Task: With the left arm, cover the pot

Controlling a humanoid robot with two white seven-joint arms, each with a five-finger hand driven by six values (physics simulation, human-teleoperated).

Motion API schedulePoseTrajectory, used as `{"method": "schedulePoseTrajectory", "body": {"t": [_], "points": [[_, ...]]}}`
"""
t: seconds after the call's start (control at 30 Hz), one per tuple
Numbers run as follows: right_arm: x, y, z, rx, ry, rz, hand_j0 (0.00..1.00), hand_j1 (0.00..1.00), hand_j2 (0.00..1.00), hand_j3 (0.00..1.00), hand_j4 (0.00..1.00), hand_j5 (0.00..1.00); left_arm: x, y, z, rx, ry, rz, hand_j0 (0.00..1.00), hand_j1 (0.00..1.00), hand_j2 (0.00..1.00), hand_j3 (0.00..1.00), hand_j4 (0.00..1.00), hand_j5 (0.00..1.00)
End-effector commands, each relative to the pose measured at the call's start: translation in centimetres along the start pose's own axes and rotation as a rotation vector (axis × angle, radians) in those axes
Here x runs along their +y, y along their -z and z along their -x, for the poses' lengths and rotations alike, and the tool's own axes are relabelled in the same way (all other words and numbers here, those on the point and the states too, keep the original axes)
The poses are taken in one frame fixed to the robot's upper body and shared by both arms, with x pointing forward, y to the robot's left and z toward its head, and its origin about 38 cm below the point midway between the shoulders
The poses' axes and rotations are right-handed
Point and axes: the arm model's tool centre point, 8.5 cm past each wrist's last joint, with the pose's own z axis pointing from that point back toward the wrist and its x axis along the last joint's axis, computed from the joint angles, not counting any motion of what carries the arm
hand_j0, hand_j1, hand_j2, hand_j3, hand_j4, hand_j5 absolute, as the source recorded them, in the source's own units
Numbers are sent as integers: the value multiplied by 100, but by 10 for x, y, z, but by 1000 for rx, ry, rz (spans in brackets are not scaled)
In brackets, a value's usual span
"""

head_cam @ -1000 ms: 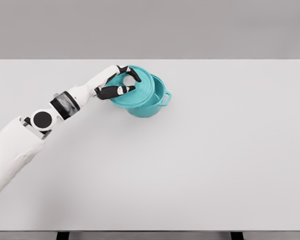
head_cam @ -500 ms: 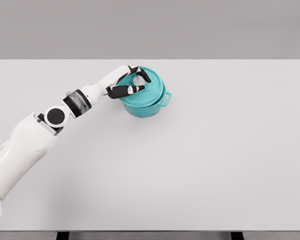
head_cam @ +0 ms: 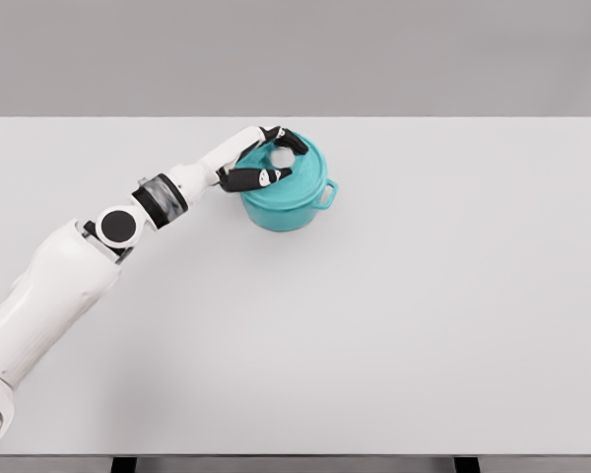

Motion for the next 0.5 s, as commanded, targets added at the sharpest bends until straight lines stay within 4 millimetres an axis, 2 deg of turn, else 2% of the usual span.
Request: {"method": "schedulePoseTrajectory", "body": {"t": [0.0,0.13,0.3,0.37,0.47], "points": [[0,0,1,2,0,0,100,100,100,100,100,100,1,0,0,0,-2,-3,83,83,83,83,83,83],[0,0,0,-1,-1,0,100,100,100,100,100,100,1,-1,0,1,-2,-3,86,86,86,86,86,86],[0,0,1,2,0,0,100,100,100,100,100,100,2,-1,0,-3,-1,-3,96,96,96,96,96,96],[0,0,1,1,-2,-1,100,100,100,100,100,100,4,0,-13,-45,-6,29,98,98,98,98,98,98],[0,0,0,1,-2,-1,100,100,100,100,100,100,26,-12,-28,-84,-6,51,98,98,98,98,98,98]]}}
